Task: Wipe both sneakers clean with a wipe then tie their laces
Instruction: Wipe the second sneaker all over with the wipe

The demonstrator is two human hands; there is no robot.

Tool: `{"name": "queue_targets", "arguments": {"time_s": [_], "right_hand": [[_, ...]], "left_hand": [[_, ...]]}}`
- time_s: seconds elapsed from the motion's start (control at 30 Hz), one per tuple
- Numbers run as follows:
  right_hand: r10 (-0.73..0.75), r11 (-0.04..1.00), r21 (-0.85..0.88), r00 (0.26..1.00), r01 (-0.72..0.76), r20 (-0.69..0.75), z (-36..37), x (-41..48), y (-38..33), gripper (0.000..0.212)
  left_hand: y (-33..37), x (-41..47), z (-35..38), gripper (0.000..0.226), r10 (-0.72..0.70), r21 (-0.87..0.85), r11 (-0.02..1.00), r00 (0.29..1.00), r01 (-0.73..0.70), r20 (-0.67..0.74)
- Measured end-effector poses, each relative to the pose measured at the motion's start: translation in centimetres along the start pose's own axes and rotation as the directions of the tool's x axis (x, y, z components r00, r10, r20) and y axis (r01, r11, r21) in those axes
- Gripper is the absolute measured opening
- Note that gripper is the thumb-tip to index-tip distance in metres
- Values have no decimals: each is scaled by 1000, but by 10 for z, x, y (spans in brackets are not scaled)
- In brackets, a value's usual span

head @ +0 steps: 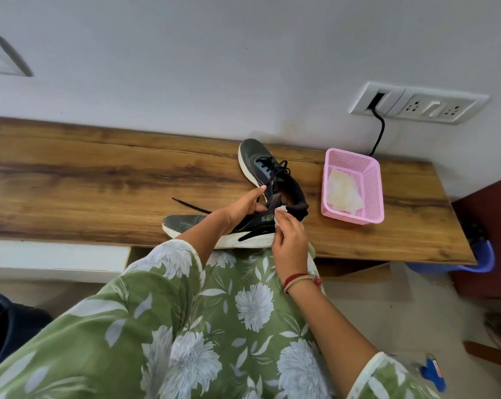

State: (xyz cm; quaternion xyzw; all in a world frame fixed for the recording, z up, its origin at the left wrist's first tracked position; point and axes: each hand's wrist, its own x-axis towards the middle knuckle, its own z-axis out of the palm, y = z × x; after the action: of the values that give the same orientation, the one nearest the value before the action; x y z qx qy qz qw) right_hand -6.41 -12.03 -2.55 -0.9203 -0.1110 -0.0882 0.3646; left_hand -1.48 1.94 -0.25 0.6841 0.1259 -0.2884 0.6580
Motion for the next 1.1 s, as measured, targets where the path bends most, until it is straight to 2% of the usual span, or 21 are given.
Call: {"name": "queue_targets", "arguments": {"time_s": [0.2, 0.27, 0.37, 0.4, 0.43, 0.47, 0.5, 0.53, 0.6, 0.73, 0.87, 0.97, 1.0, 1.03, 1.07, 1.1], "right_hand": [[-287, 937, -175, 952, 302, 106, -2, -7, -11, 38], [-351, 913, -161, 922, 376, 161, -2, -10, -15, 40], [-498, 847, -55, 827, 528, 260, -7, -15, -15, 42], [-486, 863, -26, 844, 505, 228, -8, -16, -12, 42], [-410, 910, 1, 900, 414, 146, -8, -15, -10, 42], [-272, 962, 38, 962, 271, 30, -8, -13, -7, 40], [-118, 989, 75, 990, 123, -78, -7, -10, -4, 38], [-6, 995, 101, 990, 20, -143, -6, -7, -2, 36], [10, 996, 88, 993, 1, -121, -4, -2, -3, 38], [-222, 971, -71, 973, 227, 69, 1, -7, -8, 41], [-435, 859, -194, 875, 474, 214, 3, -15, -17, 39], [-566, 770, -164, 779, 617, 271, -2, -17, -18, 39], [-548, 799, -148, 806, 583, 222, -3, -17, -15, 40], [-451, 877, -120, 883, 466, 131, -5, -16, -11, 42], [-270, 961, -52, 963, 270, 14, -5, -13, -8, 42], [-68, 997, 40, 994, 72, -82, -5, -9, -7, 41]], "left_hand": [[0, 0, 2, 60, 4, 0, 1000, 1000, -4, 27], [2, 0, 3, 55, -5, -18, 1000, 1000, 5, -20], [-1, 2, 2, 56, 12, -1, 1000, 999, -12, -40], [-2, 3, 2, 58, 13, -11, 1000, 1000, -13, -24], [-4, 5, 1, 59, 8, -14, 1000, 1000, -8, -14], [-6, 8, 1, 58, 13, -10, 1000, 1000, -13, -10], [-5, 7, 1, 55, 25, -15, 1000, 999, -26, -26], [-5, 6, 2, 52, 35, -21, 999, 998, -36, -43], [-7, 8, 0, 51, 36, -38, 999, 999, -37, -38], [-10, 9, -3, 62, 45, -40, 998, 998, -43, 43], [-11, 10, -4, 69, 6, -53, 999, 999, -4, 41], [-9, 8, -5, 76, -21, -39, 999, 997, 24, 75], [-9, 7, -4, 76, -27, -40, 999, 996, 31, 80], [-8, 7, -4, 75, -22, -43, 999, 997, 26, 72], [-8, 8, -4, 74, -11, -44, 999, 998, 13, 55], [-9, 8, -4, 73, -5, -50, 999, 999, 7, 32]]}}
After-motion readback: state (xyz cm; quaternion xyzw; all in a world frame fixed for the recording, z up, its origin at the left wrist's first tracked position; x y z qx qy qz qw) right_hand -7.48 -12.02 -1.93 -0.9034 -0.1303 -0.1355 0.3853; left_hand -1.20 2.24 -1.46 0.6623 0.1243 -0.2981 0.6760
